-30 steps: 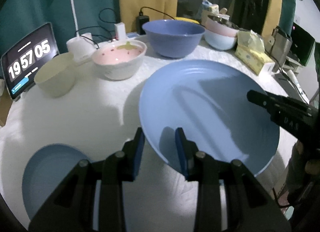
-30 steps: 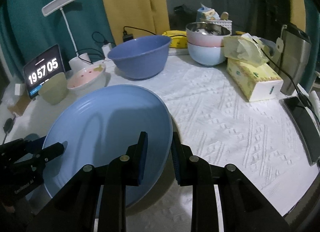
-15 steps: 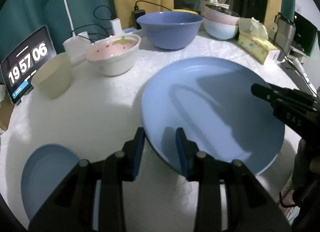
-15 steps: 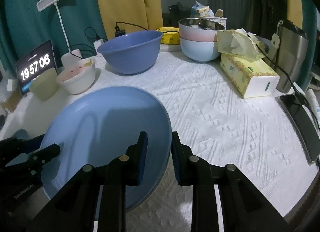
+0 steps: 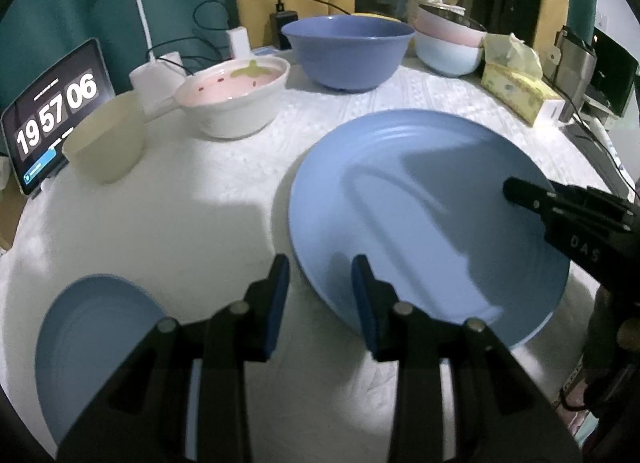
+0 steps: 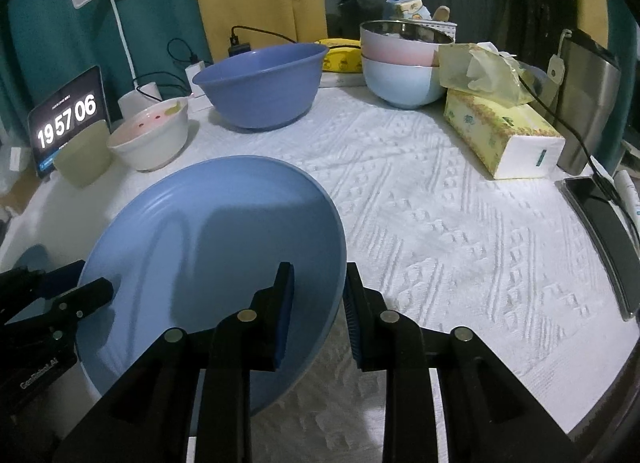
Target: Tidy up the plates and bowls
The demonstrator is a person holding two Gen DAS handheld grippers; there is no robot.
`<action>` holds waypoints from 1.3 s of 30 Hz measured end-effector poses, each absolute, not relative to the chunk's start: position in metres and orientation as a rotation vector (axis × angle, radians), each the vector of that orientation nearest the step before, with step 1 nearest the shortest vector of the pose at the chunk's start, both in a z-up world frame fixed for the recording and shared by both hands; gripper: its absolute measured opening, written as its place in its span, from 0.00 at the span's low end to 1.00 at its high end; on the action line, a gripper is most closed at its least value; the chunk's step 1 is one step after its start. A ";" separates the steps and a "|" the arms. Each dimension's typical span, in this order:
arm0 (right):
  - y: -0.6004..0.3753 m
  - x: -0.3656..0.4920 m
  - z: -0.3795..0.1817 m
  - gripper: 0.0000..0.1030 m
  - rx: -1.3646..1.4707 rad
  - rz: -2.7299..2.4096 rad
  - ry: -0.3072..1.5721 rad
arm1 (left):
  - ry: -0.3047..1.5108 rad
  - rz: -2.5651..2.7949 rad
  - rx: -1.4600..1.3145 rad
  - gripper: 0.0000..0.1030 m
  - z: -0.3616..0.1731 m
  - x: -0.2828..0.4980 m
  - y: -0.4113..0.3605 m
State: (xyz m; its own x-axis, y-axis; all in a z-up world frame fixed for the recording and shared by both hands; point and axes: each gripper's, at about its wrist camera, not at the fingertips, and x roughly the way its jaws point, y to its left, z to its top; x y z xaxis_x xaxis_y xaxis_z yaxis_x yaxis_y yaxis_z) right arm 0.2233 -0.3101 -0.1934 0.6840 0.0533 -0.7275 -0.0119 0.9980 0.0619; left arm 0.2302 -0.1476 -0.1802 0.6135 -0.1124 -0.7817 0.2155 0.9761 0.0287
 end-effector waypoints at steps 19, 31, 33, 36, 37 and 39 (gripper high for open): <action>-0.264 0.201 -0.153 0.33 0.010 0.068 0.742 | 0.770 -0.165 -0.008 0.44 -0.142 0.206 -0.093; -0.202 0.185 -0.140 0.33 -0.032 0.182 0.732 | 0.721 -0.121 -0.065 0.44 -0.130 0.178 -0.043; -0.193 0.183 -0.139 0.33 -0.041 0.199 0.732 | 0.716 -0.107 -0.073 0.44 -0.130 0.174 -0.033; -0.182 0.179 -0.141 0.33 -0.051 0.218 0.739 | 0.711 -0.090 -0.085 0.44 -0.131 0.169 -0.020; -0.180 0.178 -0.141 0.33 -0.053 0.224 0.741 | 0.710 -0.085 -0.088 0.44 -0.131 0.167 -0.017; -0.172 0.176 -0.144 0.33 -0.059 0.238 0.747 | 0.707 -0.073 -0.095 0.44 -0.133 0.162 -0.008</action>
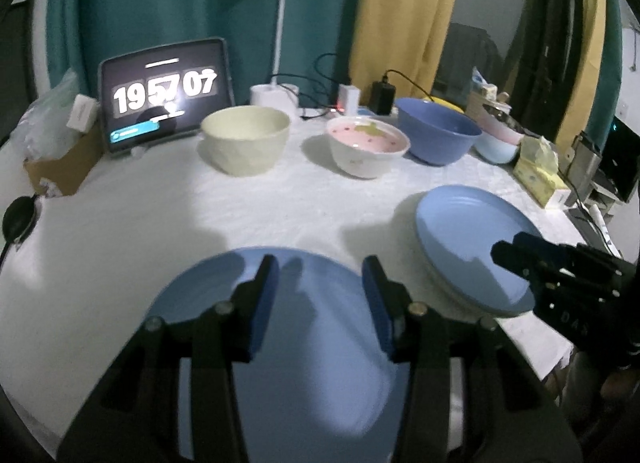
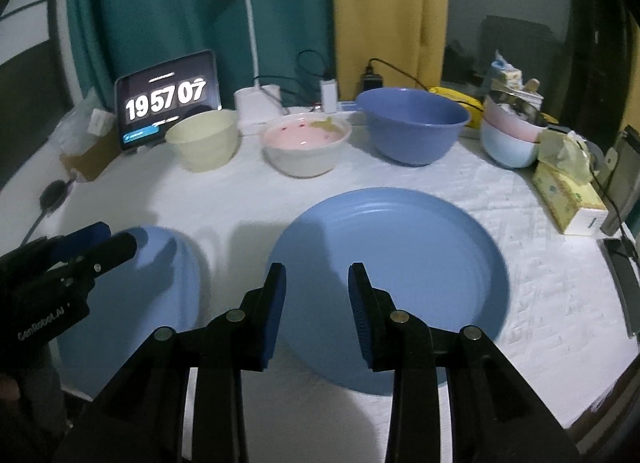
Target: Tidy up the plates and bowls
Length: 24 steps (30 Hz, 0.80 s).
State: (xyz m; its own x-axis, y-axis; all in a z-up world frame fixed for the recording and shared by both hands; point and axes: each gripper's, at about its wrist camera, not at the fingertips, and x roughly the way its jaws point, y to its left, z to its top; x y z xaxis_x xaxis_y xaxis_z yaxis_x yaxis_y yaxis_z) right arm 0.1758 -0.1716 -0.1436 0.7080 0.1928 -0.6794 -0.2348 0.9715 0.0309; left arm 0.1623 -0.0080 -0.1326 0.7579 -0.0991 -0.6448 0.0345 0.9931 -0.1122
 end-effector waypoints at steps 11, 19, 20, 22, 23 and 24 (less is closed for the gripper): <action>-0.123 0.171 -0.157 0.33 -0.104 0.312 0.788 | 0.704 0.034 -0.126 0.44 -0.144 0.137 0.047; -0.104 0.171 -0.171 0.33 -0.116 0.333 0.833 | 0.713 0.108 -0.145 0.44 -0.156 0.119 0.083; -0.102 0.171 -0.173 0.33 -0.120 0.335 0.838 | 0.717 0.114 -0.148 0.44 -0.158 0.118 0.086; -0.098 0.171 -0.176 0.33 -0.128 0.337 0.844 | 0.730 0.123 -0.157 0.44 -0.163 0.115 0.093; -0.096 0.171 -0.178 0.33 -0.131 0.336 0.849 | 0.738 0.129 -0.164 0.44 -0.167 0.113 0.097; -0.096 0.172 -0.179 0.33 -0.132 0.335 0.853 | 0.743 0.130 -0.166 0.44 -0.169 0.113 0.098</action>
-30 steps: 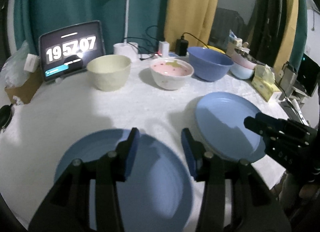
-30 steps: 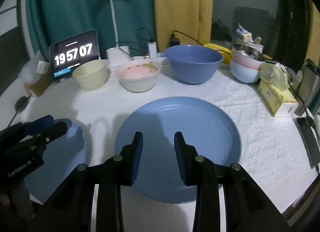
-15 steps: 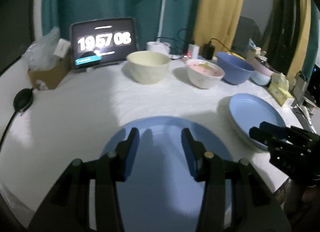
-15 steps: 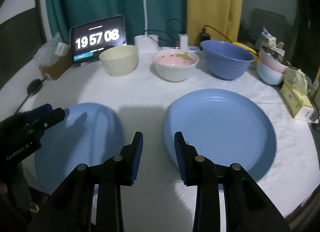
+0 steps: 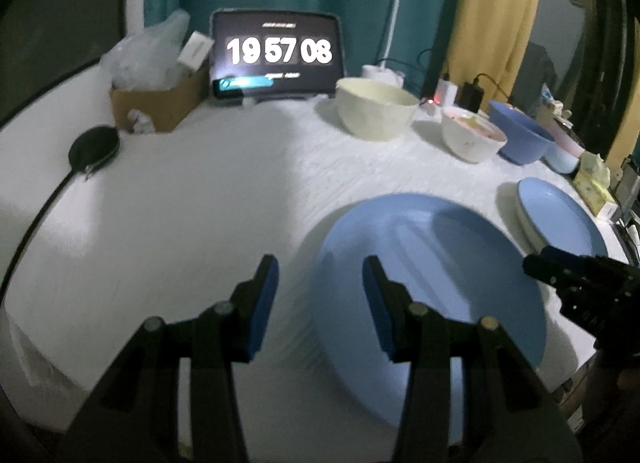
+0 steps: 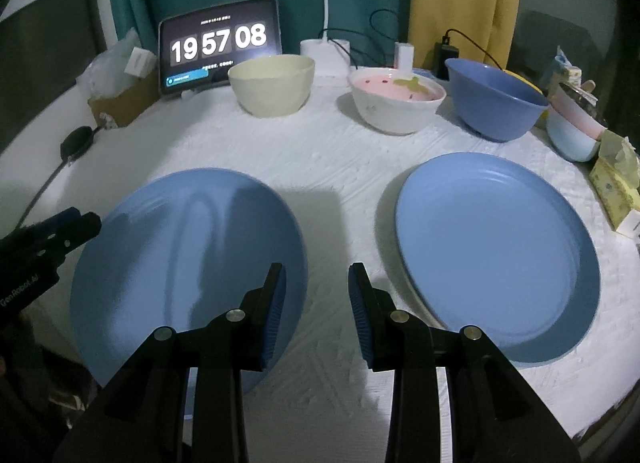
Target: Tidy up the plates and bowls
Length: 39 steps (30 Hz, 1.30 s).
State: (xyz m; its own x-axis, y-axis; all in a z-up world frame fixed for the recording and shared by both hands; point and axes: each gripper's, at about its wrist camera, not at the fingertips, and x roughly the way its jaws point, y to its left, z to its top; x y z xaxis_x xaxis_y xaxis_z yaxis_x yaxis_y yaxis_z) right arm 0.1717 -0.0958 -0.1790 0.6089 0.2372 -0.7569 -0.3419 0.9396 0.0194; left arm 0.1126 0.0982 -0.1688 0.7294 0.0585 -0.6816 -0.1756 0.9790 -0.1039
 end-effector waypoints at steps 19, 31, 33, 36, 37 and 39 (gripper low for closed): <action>-0.087 0.175 -0.197 0.21 -0.116 0.383 0.907 | 0.825 0.077 -0.144 0.37 -0.196 0.112 0.083; -0.090 0.169 -0.190 0.18 -0.123 0.382 0.875 | 0.815 0.070 -0.131 0.25 -0.189 0.112 0.079; -0.092 0.168 -0.187 0.18 -0.121 0.379 0.867 | 0.808 0.066 -0.128 0.25 -0.187 0.112 0.077; -0.097 0.168 -0.181 0.18 -0.117 0.375 0.852 | 0.797 0.061 -0.123 0.25 -0.181 0.112 0.074; -0.099 0.167 -0.179 0.18 -0.113 0.373 0.845 | 0.791 0.059 -0.120 0.25 -0.178 0.112 0.072; -0.102 0.167 -0.175 0.18 -0.109 0.370 0.834 | 0.782 0.053 -0.118 0.25 -0.174 0.112 0.070</action>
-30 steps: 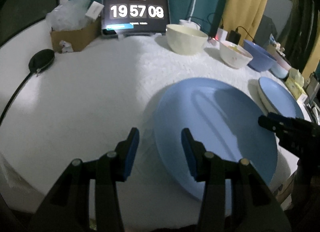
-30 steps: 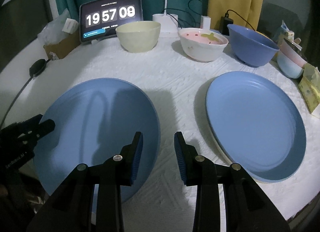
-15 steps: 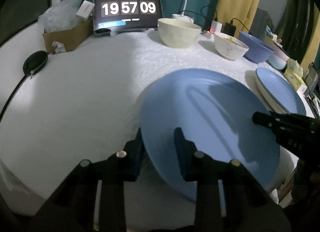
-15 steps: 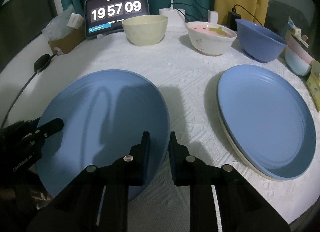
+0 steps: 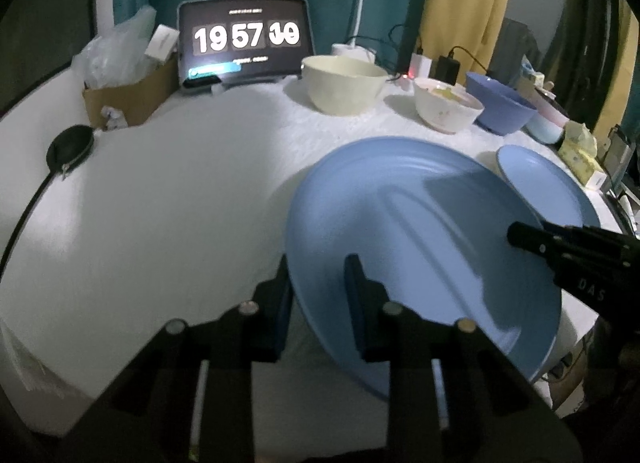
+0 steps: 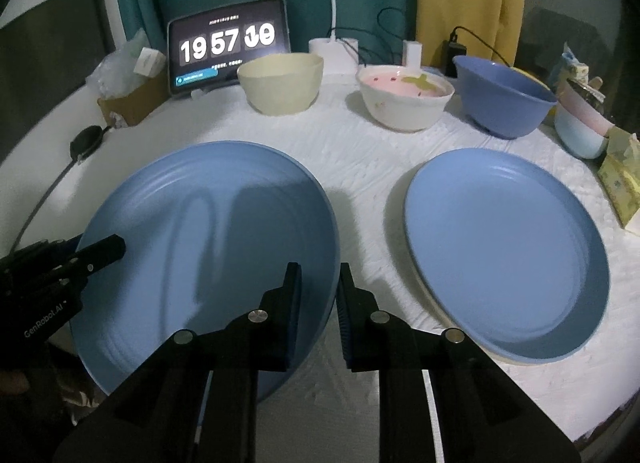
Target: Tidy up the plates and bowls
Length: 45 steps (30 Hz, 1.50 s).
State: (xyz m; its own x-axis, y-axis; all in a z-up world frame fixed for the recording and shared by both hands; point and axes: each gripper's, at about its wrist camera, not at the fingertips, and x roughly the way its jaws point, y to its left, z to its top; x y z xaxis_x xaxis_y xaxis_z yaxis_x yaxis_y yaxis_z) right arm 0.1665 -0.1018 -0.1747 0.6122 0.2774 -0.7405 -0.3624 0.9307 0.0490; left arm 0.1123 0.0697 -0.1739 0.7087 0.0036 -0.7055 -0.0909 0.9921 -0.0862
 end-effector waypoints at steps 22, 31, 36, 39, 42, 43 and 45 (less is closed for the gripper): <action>-0.164 0.169 -0.146 0.18 -0.023 0.312 0.760 | 0.747 -0.024 -0.059 0.25 -0.139 0.127 0.015; -0.190 0.172 -0.145 0.18 0.008 0.291 0.753 | 0.754 -0.049 -0.034 0.25 -0.136 0.136 -0.009; -0.203 0.175 -0.145 0.18 0.024 0.277 0.751 | 0.753 -0.061 -0.021 0.25 -0.134 0.141 -0.021; -0.211 0.177 -0.145 0.18 0.032 0.268 0.750 | 0.757 -0.069 -0.014 0.25 -0.133 0.148 -0.031; -0.221 0.180 -0.145 0.18 0.042 0.259 0.749 | 0.759 -0.078 -0.005 0.25 -0.133 0.152 -0.038; -0.224 0.181 -0.145 0.18 0.045 0.256 0.750 | 0.759 -0.081 -0.003 0.25 -0.132 0.153 -0.040; -0.230 0.183 -0.146 0.18 0.051 0.252 0.752 | 0.761 -0.087 0.003 0.25 -0.132 0.157 -0.047</action>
State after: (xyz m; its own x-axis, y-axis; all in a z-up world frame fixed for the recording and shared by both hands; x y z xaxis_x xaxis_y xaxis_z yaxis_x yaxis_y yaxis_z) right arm 0.1832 -0.2300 -0.1456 0.7019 0.2442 -0.6691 -0.2076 0.9688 0.1357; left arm 0.1568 -0.0466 -0.1322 0.7205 -0.0774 -0.6891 0.0795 0.9964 -0.0288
